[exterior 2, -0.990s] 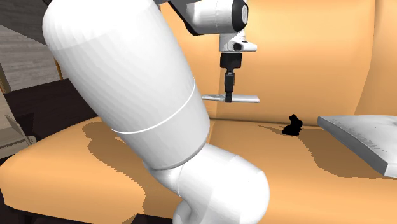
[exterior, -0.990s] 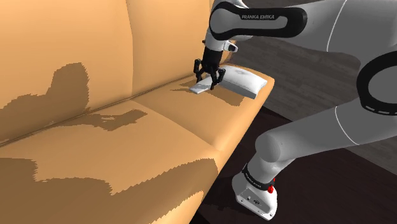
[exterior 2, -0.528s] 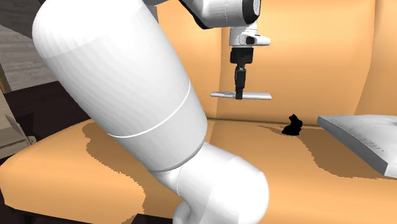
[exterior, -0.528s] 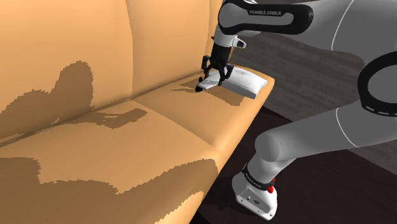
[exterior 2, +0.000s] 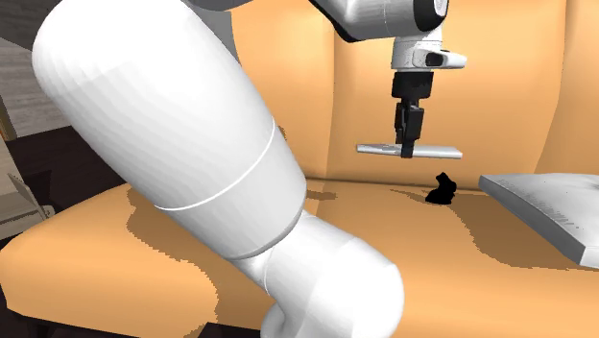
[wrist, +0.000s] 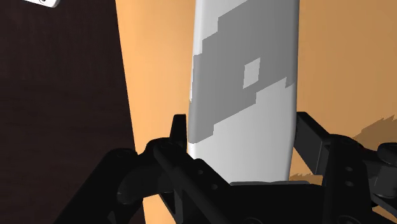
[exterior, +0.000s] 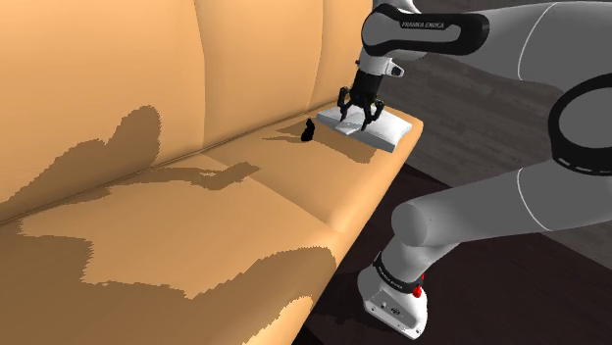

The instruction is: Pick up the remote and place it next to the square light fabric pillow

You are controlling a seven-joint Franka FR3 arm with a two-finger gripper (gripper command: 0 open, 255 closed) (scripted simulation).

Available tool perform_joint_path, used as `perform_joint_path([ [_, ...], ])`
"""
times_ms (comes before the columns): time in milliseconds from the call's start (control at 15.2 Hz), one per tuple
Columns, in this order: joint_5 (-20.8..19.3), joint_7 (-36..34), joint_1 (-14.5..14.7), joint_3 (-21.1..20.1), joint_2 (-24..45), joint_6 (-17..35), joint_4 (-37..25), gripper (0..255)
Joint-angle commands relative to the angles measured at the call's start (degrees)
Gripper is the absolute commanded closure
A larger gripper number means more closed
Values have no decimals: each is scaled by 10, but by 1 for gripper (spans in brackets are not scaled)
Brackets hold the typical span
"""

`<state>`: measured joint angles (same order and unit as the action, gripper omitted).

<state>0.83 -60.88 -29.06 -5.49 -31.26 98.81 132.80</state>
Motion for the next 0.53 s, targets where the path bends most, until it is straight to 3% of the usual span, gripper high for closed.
perform_joint_path([
  [0,-15,31,-13,24,5,3,-2,255],
  [462,-56,126,-51,98,37,13,-29,255],
])
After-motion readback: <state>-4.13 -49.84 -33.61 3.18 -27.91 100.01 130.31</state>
